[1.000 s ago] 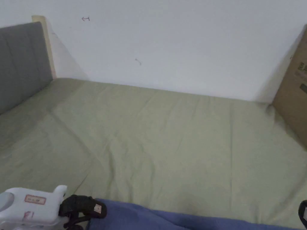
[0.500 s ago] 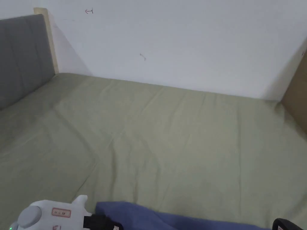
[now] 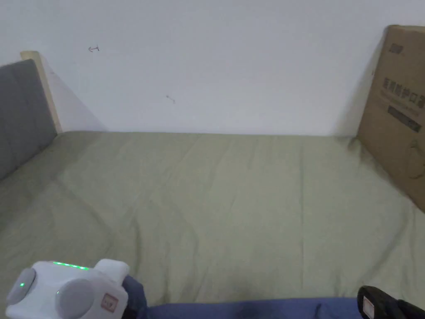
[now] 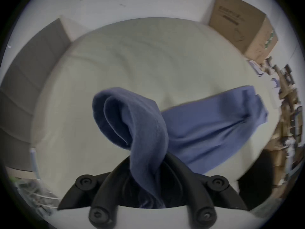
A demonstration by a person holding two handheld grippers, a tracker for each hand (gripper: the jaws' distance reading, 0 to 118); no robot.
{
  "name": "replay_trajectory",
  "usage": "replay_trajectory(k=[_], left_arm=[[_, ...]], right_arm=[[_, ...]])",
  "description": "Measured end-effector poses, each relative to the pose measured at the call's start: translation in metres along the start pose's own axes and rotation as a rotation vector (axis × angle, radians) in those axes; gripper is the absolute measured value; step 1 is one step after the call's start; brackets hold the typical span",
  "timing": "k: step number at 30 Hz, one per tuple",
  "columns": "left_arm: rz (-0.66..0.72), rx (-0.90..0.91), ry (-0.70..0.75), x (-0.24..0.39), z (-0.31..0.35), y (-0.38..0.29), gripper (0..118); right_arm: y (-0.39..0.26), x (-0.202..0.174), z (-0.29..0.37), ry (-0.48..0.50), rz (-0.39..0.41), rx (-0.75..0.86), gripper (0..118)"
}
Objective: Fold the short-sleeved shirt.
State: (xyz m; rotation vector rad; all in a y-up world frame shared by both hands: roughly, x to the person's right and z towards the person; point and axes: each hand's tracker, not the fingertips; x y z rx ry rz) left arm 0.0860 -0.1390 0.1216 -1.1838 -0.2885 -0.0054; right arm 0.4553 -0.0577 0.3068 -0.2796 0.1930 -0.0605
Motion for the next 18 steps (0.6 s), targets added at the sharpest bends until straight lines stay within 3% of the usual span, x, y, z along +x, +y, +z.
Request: replay_trajectory(k=[4,5,6,7,8,9,13,18], left_arm=[[0.168,-0.112,-0.335,0.064,-0.046,0.027,8],[0.157,-0.125,-0.4,0.077,-0.056,0.031,18],[0.128,-0.097,-0.444,0.091,-0.063,0.033,47],[0.136,-0.074,-0.459,0.104,-0.066,0.035,99],[0.162,-0.077,-0.47,0.112,-0.068,0.037,118],[0.2,-0.027,-0.512,0.113,-0.062,0.038,112],[0.214,-0.045,-0.496,0.095,-0.041,0.038,111],[0.201,0.045,-0.277,0.051,-0.015,0.021,108]], right_arm=[[-0.001,0.017,0.013,-0.05,-0.021,0.019,0],[-0.001,0.02,0.015,-0.061,-0.016,0.02,0],[-0.002,0.023,0.018,-0.075,-0.007,0.024,0],[-0.003,0.026,0.02,-0.085,0.0,0.026,0],[-0.003,0.028,0.022,-0.091,0.005,0.026,0],[-0.003,0.031,0.023,-0.095,0.007,0.025,0],[-0.007,0.038,0.022,-0.096,-0.009,0.022,0],[-0.013,0.039,0.013,-0.075,-0.057,0.006,0]])
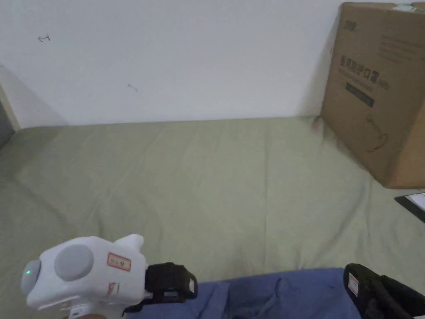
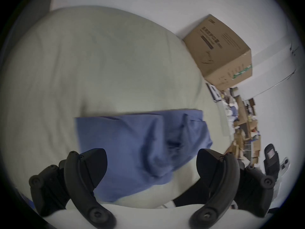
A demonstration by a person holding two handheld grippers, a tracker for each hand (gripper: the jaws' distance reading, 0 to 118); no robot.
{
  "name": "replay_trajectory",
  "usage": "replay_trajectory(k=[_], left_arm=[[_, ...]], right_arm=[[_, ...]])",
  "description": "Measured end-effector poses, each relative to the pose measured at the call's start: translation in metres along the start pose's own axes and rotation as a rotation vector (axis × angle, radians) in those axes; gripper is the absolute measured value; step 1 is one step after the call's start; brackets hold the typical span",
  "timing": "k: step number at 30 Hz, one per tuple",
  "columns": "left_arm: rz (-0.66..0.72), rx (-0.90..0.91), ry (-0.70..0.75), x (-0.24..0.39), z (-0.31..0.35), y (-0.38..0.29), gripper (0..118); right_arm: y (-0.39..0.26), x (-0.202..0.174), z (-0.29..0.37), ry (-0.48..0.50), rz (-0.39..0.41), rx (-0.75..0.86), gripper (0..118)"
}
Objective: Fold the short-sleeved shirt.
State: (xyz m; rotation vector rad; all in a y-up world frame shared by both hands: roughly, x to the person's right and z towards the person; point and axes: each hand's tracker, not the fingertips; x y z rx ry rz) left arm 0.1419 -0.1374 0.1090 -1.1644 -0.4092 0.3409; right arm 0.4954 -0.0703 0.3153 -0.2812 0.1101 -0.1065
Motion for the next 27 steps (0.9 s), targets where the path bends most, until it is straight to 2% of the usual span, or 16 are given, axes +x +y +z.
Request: replay_trajectory(k=[1,2,3,4,10,14,17,19,22,24,26,27], left_arm=[[-0.012,0.017,0.038,-0.006,0.002,-0.005,92],[-0.019,0.032,0.056,-0.009,0.001,-0.006,63],[-0.019,0.022,0.051,-0.012,-0.002,-0.01,25],[-0.022,0.011,0.054,-0.013,-0.009,-0.013,0],[-0.059,-0.07,-0.007,0.003,-0.06,-0.027,0],[-0.055,-0.114,-0.052,0.021,-0.096,-0.037,0],[-0.096,-0.1,-0.03,0.041,-0.106,-0.046,0],[-0.108,-0.065,-0.065,0.05,-0.104,-0.048,0],[-0.035,-0.043,-0.326,0.052,-0.096,-0.048,0],[0.001,-0.117,-0.552,0.054,-0.094,-0.046,0],[0.007,-0.181,-0.644,0.056,-0.09,-0.045,0],[-0.022,-0.166,-0.62,0.058,-0.082,-0.044,0]], right_arm=[[-0.001,-0.002,-0.002,0.004,-0.004,-0.004,0],[-0.002,-0.002,-0.003,0.007,-0.006,-0.008,0],[-0.003,-0.003,-0.005,0.01,-0.006,-0.014,0],[-0.004,-0.004,-0.006,0.013,-0.005,-0.02,0],[-0.007,-0.004,-0.008,0.013,0.004,-0.041,0],[-0.011,-0.004,-0.011,-0.015,0.042,-0.062,0],[-0.012,-0.002,-0.012,-0.012,0.034,-0.075,0],[-0.013,-0.002,-0.012,-0.01,0.028,-0.082,0],[-0.013,-0.003,-0.013,-0.007,0.022,-0.087,0],[-0.012,-0.005,-0.013,-0.004,0.019,-0.088,0],[-0.011,-0.006,-0.012,-0.001,0.013,-0.088,0],[-0.01,-0.006,-0.011,0.001,0.008,-0.088,0]])
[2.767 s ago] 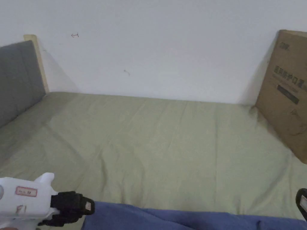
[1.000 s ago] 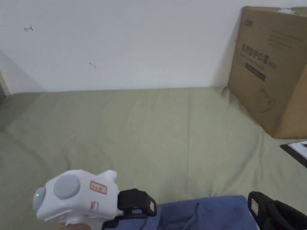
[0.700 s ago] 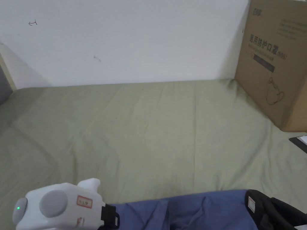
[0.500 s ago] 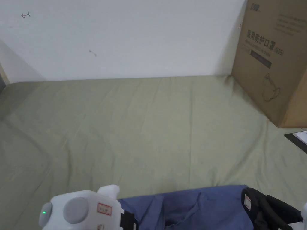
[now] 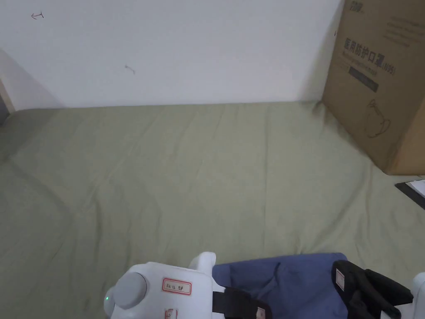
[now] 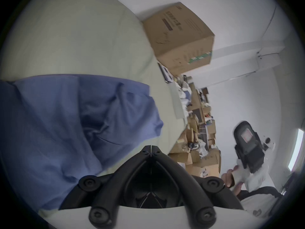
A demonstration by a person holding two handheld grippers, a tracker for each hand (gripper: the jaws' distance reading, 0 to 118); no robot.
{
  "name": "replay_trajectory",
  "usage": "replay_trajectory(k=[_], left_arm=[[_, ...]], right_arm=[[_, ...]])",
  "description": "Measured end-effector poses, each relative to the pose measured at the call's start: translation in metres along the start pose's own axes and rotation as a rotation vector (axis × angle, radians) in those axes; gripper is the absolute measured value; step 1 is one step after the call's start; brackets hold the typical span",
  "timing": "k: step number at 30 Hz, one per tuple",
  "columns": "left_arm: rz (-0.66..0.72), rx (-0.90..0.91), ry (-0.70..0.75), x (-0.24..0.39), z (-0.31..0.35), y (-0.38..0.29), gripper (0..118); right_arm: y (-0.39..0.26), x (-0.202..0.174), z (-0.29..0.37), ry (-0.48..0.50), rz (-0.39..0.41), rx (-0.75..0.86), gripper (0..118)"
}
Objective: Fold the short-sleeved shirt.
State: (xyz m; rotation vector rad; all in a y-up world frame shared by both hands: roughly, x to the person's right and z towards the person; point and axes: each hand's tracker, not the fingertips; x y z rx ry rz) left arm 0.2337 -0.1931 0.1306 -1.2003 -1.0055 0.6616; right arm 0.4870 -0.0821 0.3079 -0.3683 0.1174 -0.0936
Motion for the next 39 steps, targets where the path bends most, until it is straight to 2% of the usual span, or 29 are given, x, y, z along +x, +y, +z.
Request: replay_trajectory(k=[3,7,9,11,12,13,14,15,16,17,20,22,24,29,30,31,32,33,34,37,39], left_arm=[[-0.069,0.124,0.1,0.006,0.033,-0.004,0],[0.043,0.295,0.255,-0.026,0.107,-0.003,0],[0.117,0.322,0.322,-0.053,0.142,-0.002,0],[0.181,0.29,0.279,-0.081,0.163,-0.003,6],[0.213,0.249,0.197,-0.098,0.171,-0.004,21],[0.254,0.224,0.115,-0.114,0.175,-0.005,47],[0.292,0.203,0.072,-0.127,0.176,-0.008,58],[0.311,0.187,0.049,-0.135,0.172,-0.011,58],[0.313,0.179,0.051,-0.143,0.166,-0.013,93],[0.308,0.177,0.057,-0.15,0.162,-0.013,117],[0.317,0.21,-0.022,-0.169,0.151,-0.011,118],[0.36,0.197,-0.125,-0.178,0.136,-0.009,118],[0.343,0.198,-0.199,-0.179,0.121,0.001,118],[0.32,0.214,-0.18,-0.163,0.094,-0.001,118],[0.32,0.235,-0.154,-0.159,0.095,-0.003,115],[0.325,0.252,-0.136,-0.158,0.1,-0.005,98],[0.344,0.267,-0.096,-0.158,0.104,-0.007,60],[0.347,0.274,0.0,-0.157,0.109,-0.009,10],[0.335,0.265,0.129,-0.153,0.111,-0.009,9],[0.273,0.202,0.171,-0.142,0.133,-0.011,9],[0.212,0.202,0.292,-0.121,0.155,-0.01,9]], right_arm=[[0.002,-0.002,0.002,0.0,0.004,0.004,0],[0.005,-0.004,0.002,0.003,0.012,0.01,0],[0.006,-0.006,-0.001,0.006,0.018,0.005,0],[0.005,-0.01,-0.005,0.01,0.023,-0.004,0],[0.005,-0.013,-0.007,0.013,0.023,-0.011,0],[0.004,-0.016,-0.01,0.018,0.018,-0.019,0],[0.004,-0.019,-0.014,0.03,0.008,-0.029,0],[0.004,-0.022,-0.017,0.047,-0.001,-0.039,0],[0.004,-0.025,-0.02,0.053,-0.001,-0.045,0],[0.004,-0.029,-0.022,0.057,0.002,-0.05,0],[0.008,-0.035,-0.028,0.082,-0.005,-0.078,0],[0.012,-0.036,-0.032,0.113,-0.031,-0.091,0],[0.017,-0.037,-0.036,0.111,-0.034,-0.099,0],[0.022,-0.036,-0.042,0.109,-0.059,-0.105,0],[0.021,-0.037,-0.043,0.103,-0.054,-0.106,0],[0.021,-0.037,-0.043,0.097,-0.05,-0.108,0],[0.021,-0.037,-0.043,0.096,-0.051,-0.11,0],[0.021,-0.037,-0.043,0.098,-0.056,-0.114,0],[0.02,-0.038,-0.042,0.105,-0.065,-0.116,0],[0.021,-0.042,-0.036,0.119,-0.064,-0.114,0],[0.021,-0.042,-0.03,0.13,-0.058,-0.106,0]])
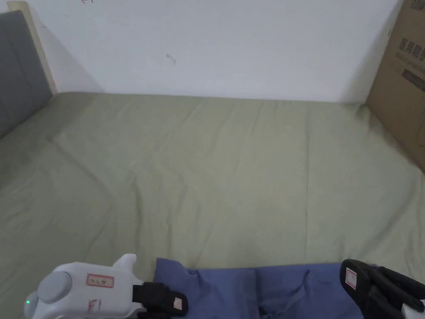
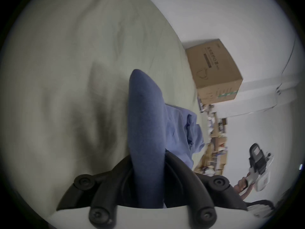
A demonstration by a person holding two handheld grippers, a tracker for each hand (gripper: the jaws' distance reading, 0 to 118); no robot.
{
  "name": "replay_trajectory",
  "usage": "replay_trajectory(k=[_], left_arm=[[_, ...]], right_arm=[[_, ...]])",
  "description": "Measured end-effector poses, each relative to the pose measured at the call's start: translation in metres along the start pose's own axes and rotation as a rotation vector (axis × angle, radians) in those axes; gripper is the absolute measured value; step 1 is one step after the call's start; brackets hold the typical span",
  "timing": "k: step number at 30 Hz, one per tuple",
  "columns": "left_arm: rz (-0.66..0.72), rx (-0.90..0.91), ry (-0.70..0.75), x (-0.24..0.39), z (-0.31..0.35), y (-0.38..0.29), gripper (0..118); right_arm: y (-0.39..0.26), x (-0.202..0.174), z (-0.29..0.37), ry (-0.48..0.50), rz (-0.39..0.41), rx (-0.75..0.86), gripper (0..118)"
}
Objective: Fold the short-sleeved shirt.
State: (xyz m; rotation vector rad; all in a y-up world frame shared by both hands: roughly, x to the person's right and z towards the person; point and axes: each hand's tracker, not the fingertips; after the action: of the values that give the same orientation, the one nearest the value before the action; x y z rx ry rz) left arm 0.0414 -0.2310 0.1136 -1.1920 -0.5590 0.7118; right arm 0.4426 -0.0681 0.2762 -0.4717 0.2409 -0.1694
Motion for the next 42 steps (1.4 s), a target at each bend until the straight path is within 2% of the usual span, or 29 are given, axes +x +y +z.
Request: replay_trajectory(k=[2,5,8,9,10,13,16,18,20,21,24,25,28,32,36,37,38,39,40,42], left_arm=[[-0.045,0.027,0.113,0.011,0.033,0.005,9],[-0.093,0.06,0.363,0.03,0.079,0.009,9],[-0.192,0.066,0.65,0.063,0.096,0.006,9],[-0.212,0.082,0.699,0.076,0.095,0.004,9],[-0.235,0.078,0.709,0.089,0.091,0.003,9],[-0.245,0.051,0.609,0.129,0.059,0.002,9],[-0.253,-0.018,0.486,0.16,0.006,0.009,9],[-0.207,-0.081,0.379,0.176,-0.035,0.012,9],[-0.218,-0.15,0.348,0.19,-0.079,0.012,10],[-0.224,-0.169,0.356,0.195,-0.102,0.012,16],[-0.162,-0.241,0.157,0.197,-0.146,0.007,93],[-0.125,-0.254,0.098,0.199,-0.152,0.005,114],[-0.098,-0.209,-0.057,0.207,-0.141,0.005,117],[-0.188,-0.156,0.068,0.207,-0.105,0.009,117],[-0.3,-0.077,0.233,0.195,-0.077,0.005,107],[-0.314,-0.056,0.263,0.191,-0.075,0.003,88],[-0.329,-0.056,0.289,0.188,-0.076,0.0,58],[-0.344,-0.067,0.319,0.186,-0.083,-0.004,23],[-0.352,-0.088,0.313,0.183,-0.09,-0.007,1],[-0.357,-0.142,0.275,0.178,-0.107,-0.015,1]], right_arm=[[0.001,0.0,0.004,0.023,-0.011,0.006,0],[0.001,0.002,0.009,0.045,-0.027,0.016,0],[-0.002,0.006,0.014,0.057,-0.039,0.023,0],[-0.003,0.008,0.016,0.058,-0.043,0.023,0],[-0.004,0.011,0.018,0.058,-0.048,0.022,0],[-0.005,0.019,0.026,0.049,-0.069,0.01,0],[-0.007,0.029,0.039,0.036,-0.09,0.024,0],[-0.006,0.037,0.045,0.015,-0.095,0.035,0],[-0.006,0.045,0.05,-0.014,-0.096,0.043,0],[-0.006,0.05,0.053,-0.028,-0.102,0.047,0],[-0.006,0.062,0.057,-0.06,-0.123,0.052,0],[-0.006,0.066,0.057,-0.068,-0.128,0.052,0],[-0.008,0.074,0.057,-0.081,-0.138,0.049,0],[-0.011,0.077,0.05,-0.081,-0.154,0.04,0],[-0.014,0.075,0.044,-0.061,-0.159,0.036,0],[-0.015,0.074,0.043,-0.055,-0.159,0.034,0],[-0.015,0.073,0.042,-0.05,-0.159,0.031,0],[-0.016,0.072,0.041,-0.045,-0.159,0.028,0],[-0.016,0.072,0.04,-0.042,-0.158,0.024,0],[-0.017,0.071,0.039,-0.041,-0.156,0.016,0]])
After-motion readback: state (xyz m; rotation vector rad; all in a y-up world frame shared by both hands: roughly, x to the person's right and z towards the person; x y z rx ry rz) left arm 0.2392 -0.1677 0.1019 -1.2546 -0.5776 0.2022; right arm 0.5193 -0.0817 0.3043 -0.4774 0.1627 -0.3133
